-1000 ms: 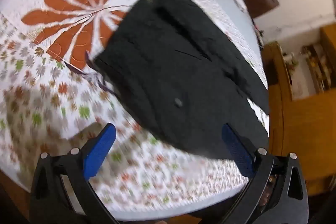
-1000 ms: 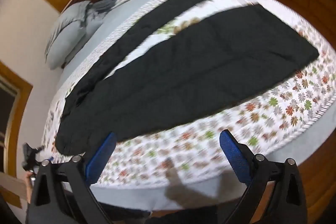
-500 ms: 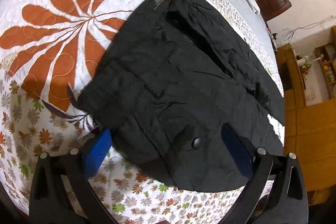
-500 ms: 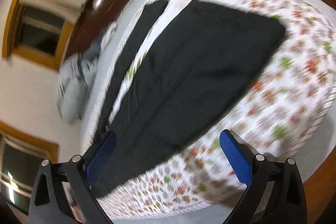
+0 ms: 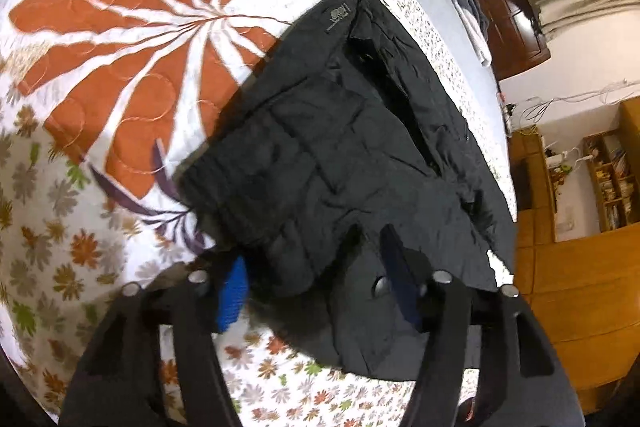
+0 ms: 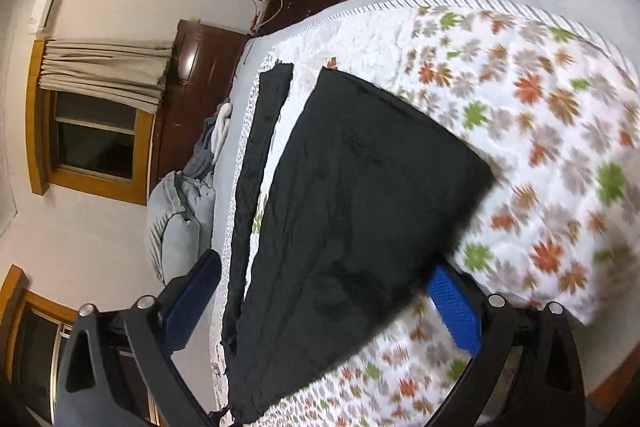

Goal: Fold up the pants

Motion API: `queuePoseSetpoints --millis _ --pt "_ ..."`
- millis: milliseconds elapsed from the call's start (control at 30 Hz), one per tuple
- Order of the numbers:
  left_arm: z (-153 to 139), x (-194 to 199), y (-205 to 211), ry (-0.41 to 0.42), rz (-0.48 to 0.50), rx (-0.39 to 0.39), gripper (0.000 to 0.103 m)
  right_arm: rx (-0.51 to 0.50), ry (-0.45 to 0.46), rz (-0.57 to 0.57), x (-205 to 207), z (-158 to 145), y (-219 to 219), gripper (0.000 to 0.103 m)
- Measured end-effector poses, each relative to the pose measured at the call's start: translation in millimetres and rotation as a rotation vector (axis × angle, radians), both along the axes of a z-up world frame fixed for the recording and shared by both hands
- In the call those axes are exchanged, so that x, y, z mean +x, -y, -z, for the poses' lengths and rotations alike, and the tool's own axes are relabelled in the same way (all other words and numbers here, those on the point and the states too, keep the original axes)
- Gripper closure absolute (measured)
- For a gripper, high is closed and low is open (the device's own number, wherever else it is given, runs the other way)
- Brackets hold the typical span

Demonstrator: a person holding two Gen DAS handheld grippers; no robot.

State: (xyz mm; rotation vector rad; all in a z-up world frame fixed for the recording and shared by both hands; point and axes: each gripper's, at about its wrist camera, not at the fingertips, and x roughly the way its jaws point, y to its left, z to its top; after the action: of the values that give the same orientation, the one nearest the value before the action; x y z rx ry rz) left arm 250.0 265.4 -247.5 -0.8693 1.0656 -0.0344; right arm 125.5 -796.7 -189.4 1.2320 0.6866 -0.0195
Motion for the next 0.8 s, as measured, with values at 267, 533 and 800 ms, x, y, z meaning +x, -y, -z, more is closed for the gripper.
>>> queuePoseSetpoints --millis 267,533,800 --pt "-13 4 7 -0.058 0.027 0.072 0.09 -0.055 -0.048 -0.034 22 3 -18 0.096" --pt "-38 -11 -21 -0.079 0.015 0.066 0.091 -0.105 -0.031 -0.066 17 -16 -38 0.096" --pt "-42 -69 -78 -0.124 -0.041 0.052 0.091 -0.122 -0.061 -0.167 7 -6 -96 0.096"
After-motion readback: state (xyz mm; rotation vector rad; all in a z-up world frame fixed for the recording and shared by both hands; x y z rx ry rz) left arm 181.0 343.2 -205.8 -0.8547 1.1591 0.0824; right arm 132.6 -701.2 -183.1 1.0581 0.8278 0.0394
